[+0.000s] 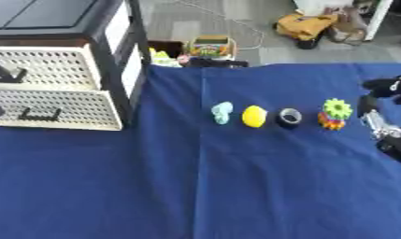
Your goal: Pick up objects from table and place into drawer.
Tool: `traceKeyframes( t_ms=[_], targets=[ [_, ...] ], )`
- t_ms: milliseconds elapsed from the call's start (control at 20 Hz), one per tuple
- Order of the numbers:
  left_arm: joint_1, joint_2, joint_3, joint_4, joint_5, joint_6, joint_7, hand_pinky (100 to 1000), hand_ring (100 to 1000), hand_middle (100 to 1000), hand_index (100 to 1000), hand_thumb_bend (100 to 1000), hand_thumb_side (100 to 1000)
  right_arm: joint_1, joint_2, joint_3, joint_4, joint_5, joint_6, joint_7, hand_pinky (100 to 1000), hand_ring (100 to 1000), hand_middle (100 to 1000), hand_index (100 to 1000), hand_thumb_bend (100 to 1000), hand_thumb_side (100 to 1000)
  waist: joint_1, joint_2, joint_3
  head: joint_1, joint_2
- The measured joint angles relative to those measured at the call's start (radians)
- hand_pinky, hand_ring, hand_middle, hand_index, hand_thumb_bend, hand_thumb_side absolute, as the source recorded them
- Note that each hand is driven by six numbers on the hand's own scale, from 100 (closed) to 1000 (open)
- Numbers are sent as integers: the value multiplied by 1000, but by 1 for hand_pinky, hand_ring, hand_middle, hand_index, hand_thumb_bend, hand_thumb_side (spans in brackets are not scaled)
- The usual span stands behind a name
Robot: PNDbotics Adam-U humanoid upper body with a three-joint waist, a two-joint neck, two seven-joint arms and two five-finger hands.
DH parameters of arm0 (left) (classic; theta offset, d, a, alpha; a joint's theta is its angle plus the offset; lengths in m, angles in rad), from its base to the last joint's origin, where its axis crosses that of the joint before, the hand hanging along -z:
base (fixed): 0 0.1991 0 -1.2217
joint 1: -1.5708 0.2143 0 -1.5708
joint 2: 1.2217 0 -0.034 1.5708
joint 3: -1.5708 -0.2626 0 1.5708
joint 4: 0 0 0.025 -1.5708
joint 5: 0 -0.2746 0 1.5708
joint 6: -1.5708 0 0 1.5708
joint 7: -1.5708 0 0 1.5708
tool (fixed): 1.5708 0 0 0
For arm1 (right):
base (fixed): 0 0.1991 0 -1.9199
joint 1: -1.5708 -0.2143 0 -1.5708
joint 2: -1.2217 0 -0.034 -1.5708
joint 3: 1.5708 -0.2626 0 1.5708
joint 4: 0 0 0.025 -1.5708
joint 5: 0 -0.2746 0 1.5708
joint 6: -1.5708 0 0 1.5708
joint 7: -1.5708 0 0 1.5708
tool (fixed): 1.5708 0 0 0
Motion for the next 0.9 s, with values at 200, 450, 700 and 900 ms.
traceKeyframes(
  t_ms=[200,450,700,900],
  targets=[
    [9,1,0,-1,1,-2,0,100,100,100,841,207,444,0,1,0,0,0,2,-1,694,741,649,830,100,1000,-2,0,0,1,0],
    [22,8,1,-16,19,4,6,100,100,100,845,181,439,0,1,0,0,-2,4,0,695,741,648,830,100,1000,-4,0,0,2,0],
    [39,21,1,-44,39,10,9,100,100,100,853,185,431,0,2,0,0,-5,5,2,695,741,647,830,100,1000,-9,0,5,4,0],
    [65,41,1,-81,58,23,15,100,100,100,849,161,417,1,5,-1,0,-7,6,2,695,741,647,830,100,1000,-10,0,8,5,0]
  ],
)
